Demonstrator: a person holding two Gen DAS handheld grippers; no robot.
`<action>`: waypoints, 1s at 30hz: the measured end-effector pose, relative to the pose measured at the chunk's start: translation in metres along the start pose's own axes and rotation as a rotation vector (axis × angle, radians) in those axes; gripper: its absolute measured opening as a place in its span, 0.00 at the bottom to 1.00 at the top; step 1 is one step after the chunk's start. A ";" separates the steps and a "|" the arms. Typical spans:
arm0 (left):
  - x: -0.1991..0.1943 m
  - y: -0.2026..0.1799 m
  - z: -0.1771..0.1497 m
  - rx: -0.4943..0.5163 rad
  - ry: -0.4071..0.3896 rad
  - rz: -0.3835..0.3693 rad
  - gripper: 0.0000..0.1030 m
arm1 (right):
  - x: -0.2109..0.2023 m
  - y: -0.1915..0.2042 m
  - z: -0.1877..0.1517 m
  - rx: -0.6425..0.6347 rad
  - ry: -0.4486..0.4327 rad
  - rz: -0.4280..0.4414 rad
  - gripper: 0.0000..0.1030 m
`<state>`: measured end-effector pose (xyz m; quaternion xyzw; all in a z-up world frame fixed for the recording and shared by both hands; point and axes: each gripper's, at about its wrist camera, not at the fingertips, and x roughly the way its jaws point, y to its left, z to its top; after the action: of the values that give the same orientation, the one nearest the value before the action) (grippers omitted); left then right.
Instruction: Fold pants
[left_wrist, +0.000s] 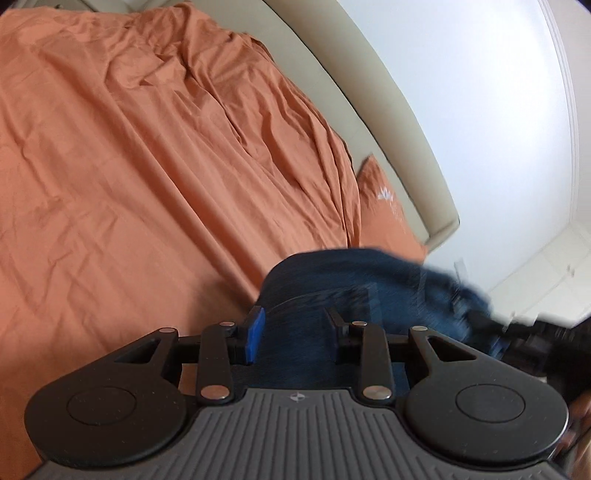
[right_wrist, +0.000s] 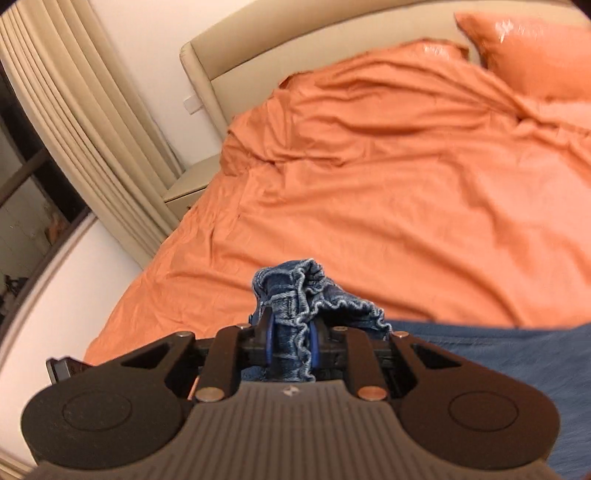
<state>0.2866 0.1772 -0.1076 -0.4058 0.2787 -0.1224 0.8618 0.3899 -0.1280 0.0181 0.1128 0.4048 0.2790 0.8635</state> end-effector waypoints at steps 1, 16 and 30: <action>0.003 -0.006 -0.003 0.030 0.013 0.006 0.36 | -0.010 -0.003 0.006 -0.005 -0.006 -0.018 0.14; 0.079 -0.067 -0.077 0.327 0.301 0.007 0.36 | -0.074 -0.188 -0.013 0.186 0.001 -0.298 0.14; 0.089 -0.054 -0.082 0.353 0.329 0.014 0.29 | -0.003 -0.286 -0.083 0.268 0.083 -0.427 0.21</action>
<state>0.3120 0.0514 -0.1421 -0.2213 0.3924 -0.2276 0.8633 0.4367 -0.3661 -0.1540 0.1268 0.4881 0.0384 0.8627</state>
